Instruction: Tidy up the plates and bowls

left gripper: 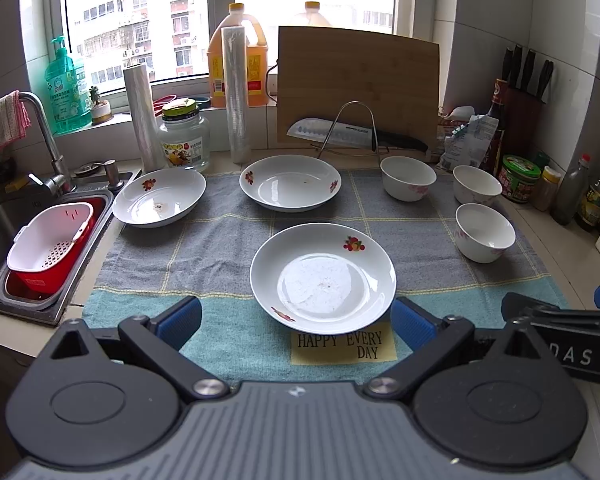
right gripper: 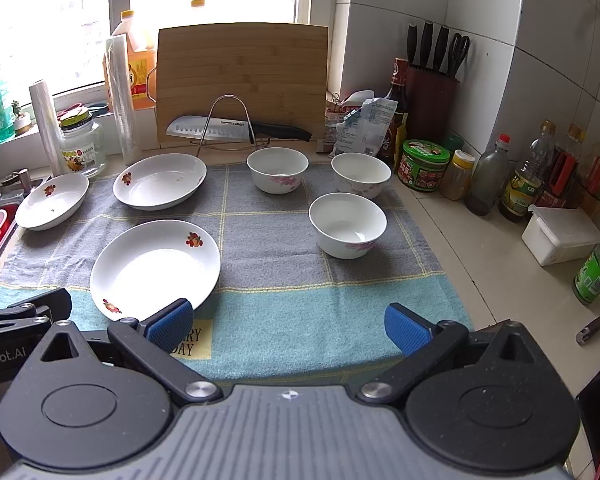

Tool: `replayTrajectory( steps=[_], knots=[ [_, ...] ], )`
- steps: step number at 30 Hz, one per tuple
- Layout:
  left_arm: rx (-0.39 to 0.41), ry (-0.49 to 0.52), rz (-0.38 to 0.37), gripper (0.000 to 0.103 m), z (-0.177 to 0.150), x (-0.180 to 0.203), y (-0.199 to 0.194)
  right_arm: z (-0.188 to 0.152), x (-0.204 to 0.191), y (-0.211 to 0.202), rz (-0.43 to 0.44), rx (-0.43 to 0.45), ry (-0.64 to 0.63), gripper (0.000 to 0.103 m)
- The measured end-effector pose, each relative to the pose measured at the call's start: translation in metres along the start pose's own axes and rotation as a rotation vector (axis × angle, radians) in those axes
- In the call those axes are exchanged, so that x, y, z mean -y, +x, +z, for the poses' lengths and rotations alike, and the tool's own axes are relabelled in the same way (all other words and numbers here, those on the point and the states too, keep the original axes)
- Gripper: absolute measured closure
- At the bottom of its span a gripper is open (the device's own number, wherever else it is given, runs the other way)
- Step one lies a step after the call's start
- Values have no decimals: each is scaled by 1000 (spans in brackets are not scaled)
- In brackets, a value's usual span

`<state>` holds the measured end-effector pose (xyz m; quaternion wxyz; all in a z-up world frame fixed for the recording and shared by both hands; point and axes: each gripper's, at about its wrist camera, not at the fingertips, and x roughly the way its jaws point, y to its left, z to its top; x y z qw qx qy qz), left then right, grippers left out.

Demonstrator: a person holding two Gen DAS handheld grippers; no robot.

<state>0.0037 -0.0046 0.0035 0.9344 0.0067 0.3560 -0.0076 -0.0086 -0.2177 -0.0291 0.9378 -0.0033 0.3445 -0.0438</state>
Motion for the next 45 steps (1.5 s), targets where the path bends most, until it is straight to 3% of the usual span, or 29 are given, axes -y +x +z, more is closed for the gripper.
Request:
replayTrajectory(
  steps=[45],
  knots=[
    [10, -1, -24, 3, 2, -13, 10, 4, -11, 4, -17, 39, -21, 0]
  ],
)
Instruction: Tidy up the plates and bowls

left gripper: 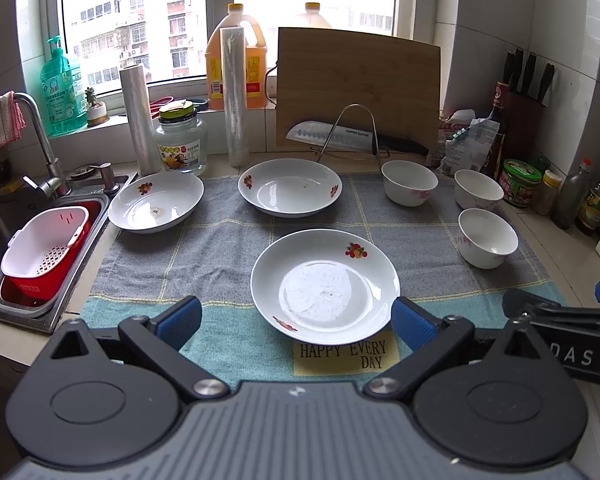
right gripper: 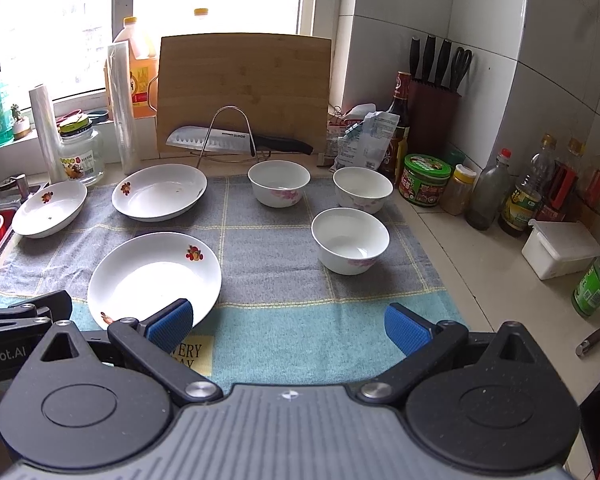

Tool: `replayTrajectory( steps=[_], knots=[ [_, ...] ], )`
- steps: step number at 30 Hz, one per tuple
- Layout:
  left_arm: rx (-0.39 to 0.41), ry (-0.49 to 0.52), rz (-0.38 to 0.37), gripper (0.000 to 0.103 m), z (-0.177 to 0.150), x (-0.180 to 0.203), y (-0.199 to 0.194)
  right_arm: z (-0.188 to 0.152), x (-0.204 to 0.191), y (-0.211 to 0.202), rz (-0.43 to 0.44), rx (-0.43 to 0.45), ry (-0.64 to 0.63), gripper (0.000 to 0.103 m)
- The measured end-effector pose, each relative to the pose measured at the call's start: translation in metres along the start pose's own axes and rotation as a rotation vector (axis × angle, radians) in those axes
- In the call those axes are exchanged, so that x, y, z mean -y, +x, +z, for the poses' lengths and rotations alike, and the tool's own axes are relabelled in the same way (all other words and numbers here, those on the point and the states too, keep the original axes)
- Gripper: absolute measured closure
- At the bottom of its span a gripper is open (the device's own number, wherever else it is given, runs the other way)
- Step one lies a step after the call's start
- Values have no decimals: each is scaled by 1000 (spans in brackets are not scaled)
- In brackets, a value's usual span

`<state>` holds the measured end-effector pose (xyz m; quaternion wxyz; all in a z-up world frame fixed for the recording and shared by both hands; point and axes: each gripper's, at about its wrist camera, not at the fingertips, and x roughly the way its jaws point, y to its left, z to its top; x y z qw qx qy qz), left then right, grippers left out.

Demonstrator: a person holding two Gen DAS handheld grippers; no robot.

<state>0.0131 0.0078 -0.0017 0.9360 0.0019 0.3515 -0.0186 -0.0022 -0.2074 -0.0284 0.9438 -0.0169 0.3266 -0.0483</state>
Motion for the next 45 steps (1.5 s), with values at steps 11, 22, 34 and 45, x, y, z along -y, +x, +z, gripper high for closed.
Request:
replayTrajectory(
  steps=[11, 22, 34, 45],
  knots=[
    [18, 26, -39, 3, -3, -9, -1, -5, -5, -4, 13, 40, -4, 0],
    [49, 47, -70, 3, -8, -21, -5, -14, -11, -12, 52, 92, -19, 0],
    [47, 51, -90, 3, -19, -37, 3, -23, -11, -7, 110, 107, -57, 0],
    [36, 47, -42, 3, -29, -51, 11, -26, -8, 11, 193, 127, -80, 0]
  ],
)
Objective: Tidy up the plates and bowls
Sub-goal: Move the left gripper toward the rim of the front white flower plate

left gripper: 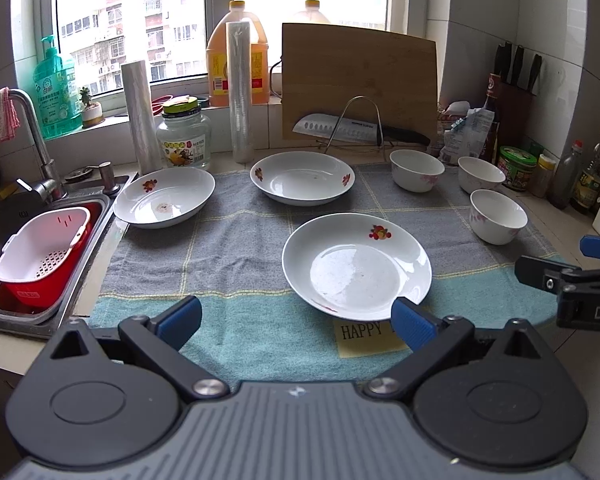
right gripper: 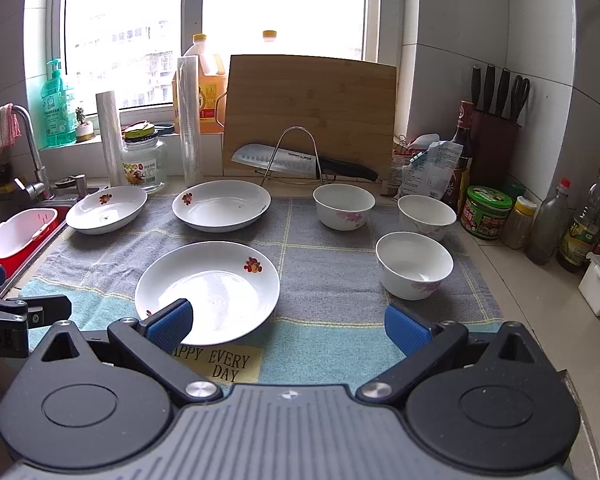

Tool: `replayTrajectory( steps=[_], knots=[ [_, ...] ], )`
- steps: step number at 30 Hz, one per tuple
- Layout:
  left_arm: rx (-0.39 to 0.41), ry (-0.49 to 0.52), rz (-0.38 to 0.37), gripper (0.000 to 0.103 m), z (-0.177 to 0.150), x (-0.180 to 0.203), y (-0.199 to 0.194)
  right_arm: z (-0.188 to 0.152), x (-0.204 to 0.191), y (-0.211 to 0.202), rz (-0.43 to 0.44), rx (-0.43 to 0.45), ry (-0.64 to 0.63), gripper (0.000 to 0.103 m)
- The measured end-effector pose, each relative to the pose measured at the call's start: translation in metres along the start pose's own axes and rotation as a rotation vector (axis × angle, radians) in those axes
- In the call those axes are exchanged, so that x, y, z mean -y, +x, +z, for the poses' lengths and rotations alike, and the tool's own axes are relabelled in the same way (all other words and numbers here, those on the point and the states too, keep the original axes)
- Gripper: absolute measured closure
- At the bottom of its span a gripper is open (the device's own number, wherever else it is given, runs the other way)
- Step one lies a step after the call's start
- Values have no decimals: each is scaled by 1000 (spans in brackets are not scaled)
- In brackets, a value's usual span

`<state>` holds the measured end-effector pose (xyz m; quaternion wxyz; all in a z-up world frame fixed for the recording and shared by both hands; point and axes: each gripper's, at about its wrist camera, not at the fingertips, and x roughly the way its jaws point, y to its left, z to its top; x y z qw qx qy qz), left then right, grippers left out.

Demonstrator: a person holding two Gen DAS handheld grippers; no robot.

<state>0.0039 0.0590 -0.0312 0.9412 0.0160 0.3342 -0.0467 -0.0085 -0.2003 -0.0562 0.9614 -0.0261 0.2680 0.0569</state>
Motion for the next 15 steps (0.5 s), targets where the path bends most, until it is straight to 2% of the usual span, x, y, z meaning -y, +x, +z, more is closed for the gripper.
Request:
replayTrajectory(
  steps=[15],
  knots=[
    [-37, -14, 2, 3, -14, -10, 31, -9, 11, 32, 85, -12, -37, 0]
  ],
)
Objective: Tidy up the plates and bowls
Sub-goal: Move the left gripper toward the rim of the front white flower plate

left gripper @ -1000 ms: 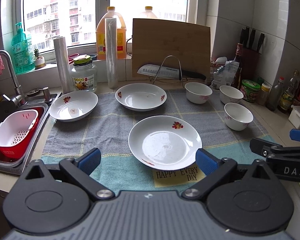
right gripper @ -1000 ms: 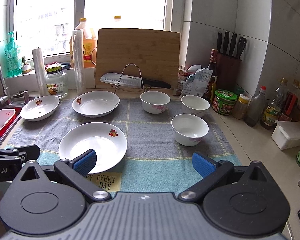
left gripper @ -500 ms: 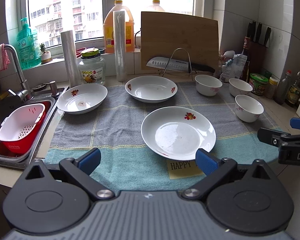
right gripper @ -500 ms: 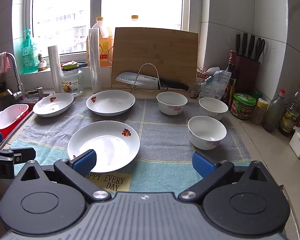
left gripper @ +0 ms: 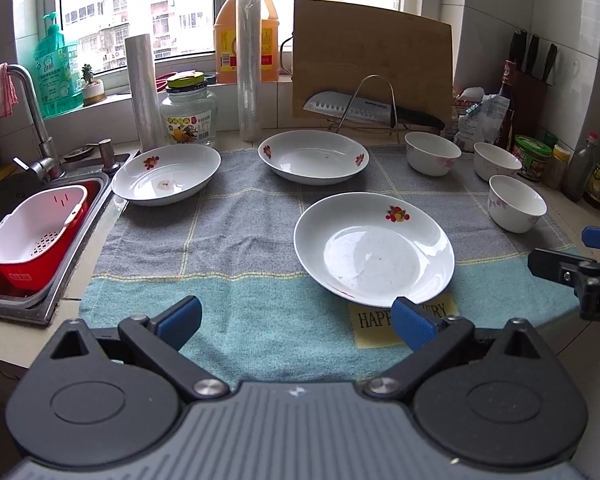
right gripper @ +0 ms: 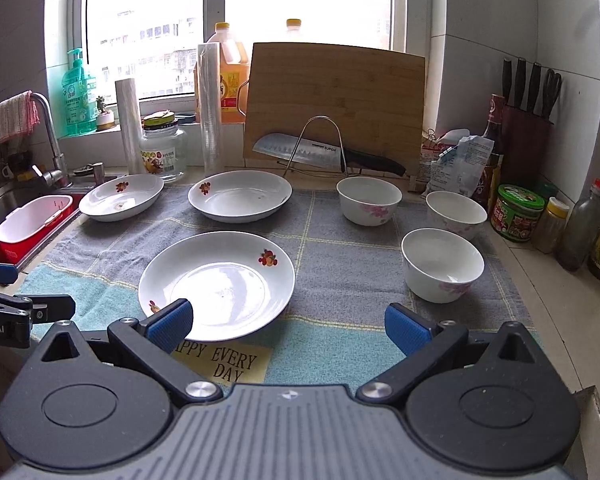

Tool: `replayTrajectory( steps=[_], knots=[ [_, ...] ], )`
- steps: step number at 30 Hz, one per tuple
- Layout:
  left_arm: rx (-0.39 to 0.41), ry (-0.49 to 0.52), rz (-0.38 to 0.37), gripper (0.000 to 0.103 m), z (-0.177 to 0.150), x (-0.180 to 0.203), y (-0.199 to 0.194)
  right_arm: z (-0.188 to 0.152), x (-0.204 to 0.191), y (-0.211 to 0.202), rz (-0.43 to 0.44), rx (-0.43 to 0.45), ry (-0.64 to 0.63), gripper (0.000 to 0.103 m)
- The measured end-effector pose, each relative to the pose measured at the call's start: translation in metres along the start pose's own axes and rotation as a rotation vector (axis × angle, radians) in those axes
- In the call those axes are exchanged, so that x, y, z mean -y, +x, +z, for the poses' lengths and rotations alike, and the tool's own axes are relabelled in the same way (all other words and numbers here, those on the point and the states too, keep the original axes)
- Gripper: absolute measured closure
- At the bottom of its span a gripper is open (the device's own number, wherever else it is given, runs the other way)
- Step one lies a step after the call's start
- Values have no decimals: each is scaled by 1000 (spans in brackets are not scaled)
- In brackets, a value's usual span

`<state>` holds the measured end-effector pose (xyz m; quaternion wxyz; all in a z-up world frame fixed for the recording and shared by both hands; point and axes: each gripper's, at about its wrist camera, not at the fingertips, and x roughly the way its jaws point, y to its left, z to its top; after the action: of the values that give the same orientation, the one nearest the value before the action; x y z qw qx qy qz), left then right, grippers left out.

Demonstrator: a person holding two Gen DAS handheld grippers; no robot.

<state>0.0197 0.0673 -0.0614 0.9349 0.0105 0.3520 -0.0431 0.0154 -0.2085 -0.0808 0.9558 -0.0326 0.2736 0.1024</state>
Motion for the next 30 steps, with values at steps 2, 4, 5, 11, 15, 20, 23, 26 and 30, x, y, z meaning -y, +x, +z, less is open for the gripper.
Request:
replayTrajectory(
  steps=[2, 4, 5, 11, 15, 20, 23, 26, 30],
  knots=[
    [-5, 7, 7, 3, 0, 1, 5, -1, 2, 7, 10, -8, -5, 0],
    [-14, 5, 12, 3, 0, 2, 9, -2, 4, 13, 24, -14, -12, 0],
    [-18, 4, 13, 3, 1, 3, 12, -3, 5, 16, 30, -17, -16, 0],
    [-33, -5, 19, 3, 5, 5, 24, -4, 8, 36, 61, -44, -46, 0],
    [-42, -7, 22, 3, 12, 8, 33, 0, 12, 48, 71, -50, -62, 0],
    [-66, -13, 24, 3, 21, 14, 45, 7, 18, 62, 115, -48, -84, 0],
    [-86, -22, 50, 3, 25, 15, 50, 12, 20, 73, 148, -52, -99, 0],
    [-95, -31, 78, 3, 31, 13, 52, 18, 18, 83, 187, -66, -125, 0],
    [-142, -43, 85, 3, 39, 5, 59, 28, 9, 97, 226, -87, -159, 0]
  ],
)
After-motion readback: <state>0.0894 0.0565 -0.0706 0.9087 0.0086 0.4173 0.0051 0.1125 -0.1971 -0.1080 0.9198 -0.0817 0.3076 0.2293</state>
